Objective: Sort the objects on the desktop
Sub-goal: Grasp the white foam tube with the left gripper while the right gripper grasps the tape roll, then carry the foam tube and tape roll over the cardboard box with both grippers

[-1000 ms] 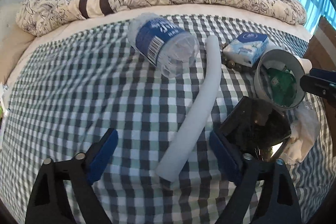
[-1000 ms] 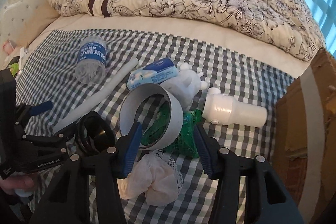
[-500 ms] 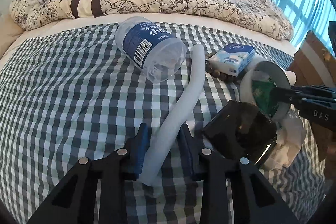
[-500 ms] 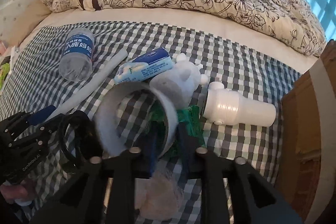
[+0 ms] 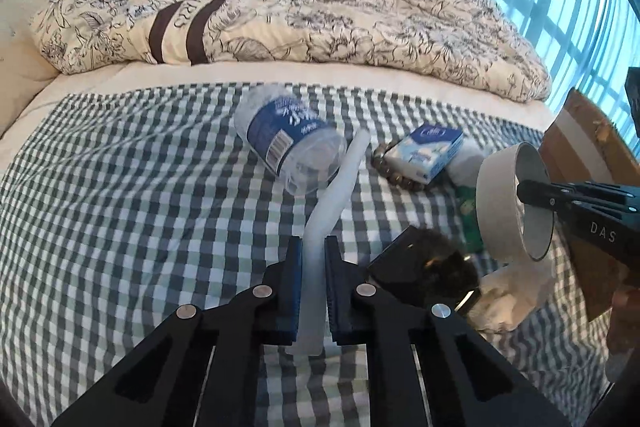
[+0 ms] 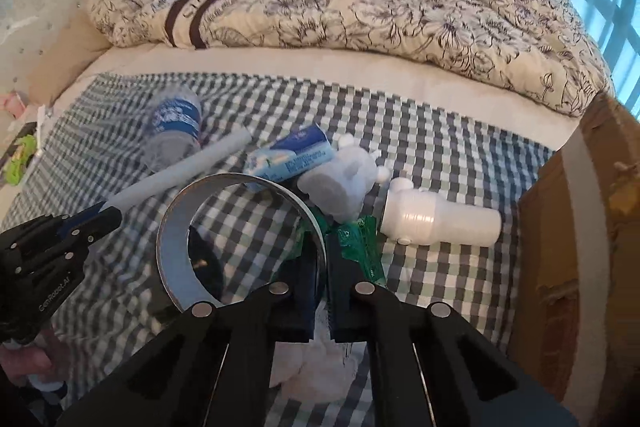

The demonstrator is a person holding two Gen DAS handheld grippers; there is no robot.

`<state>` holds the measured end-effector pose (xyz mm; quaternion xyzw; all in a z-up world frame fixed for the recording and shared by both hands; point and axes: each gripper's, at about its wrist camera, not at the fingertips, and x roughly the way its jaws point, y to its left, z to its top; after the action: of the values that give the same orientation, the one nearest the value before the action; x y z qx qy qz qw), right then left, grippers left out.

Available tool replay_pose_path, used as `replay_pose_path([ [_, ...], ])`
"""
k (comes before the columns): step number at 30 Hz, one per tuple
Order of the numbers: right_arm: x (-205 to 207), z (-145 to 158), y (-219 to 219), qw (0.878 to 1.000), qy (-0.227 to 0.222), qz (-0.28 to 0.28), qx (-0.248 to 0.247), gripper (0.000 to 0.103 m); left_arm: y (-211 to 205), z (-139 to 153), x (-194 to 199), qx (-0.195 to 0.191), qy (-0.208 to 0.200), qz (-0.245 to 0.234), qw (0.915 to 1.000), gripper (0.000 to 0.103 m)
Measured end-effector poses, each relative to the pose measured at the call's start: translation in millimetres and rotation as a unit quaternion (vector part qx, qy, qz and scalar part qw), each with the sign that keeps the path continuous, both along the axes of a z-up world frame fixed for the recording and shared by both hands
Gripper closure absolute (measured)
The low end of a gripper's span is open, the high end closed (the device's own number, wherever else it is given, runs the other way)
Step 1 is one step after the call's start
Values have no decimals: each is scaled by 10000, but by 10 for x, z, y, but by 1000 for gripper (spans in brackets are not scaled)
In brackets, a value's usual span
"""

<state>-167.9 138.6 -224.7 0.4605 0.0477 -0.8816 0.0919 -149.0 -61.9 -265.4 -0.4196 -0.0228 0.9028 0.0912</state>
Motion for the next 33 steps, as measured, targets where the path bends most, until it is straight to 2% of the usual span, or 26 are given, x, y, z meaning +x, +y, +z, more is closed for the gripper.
replay_pose_path([
  [7,228,401,62,9995,295,11,-122,100,29,417,138,-75,314,247,9992,93],
  [15,533,901,183,9970,714,-12,-312,100,96,1042,382,-254,766,454,9957,92],
  [21,804,1229,235,9940,1002,-34,-427,100,186,1466,618,-359,1100,426,9924,92],
  [33,1261,1820,370,9859,1572,-9,-577,100,377,2124,1041,-359,1637,475,9847,92],
])
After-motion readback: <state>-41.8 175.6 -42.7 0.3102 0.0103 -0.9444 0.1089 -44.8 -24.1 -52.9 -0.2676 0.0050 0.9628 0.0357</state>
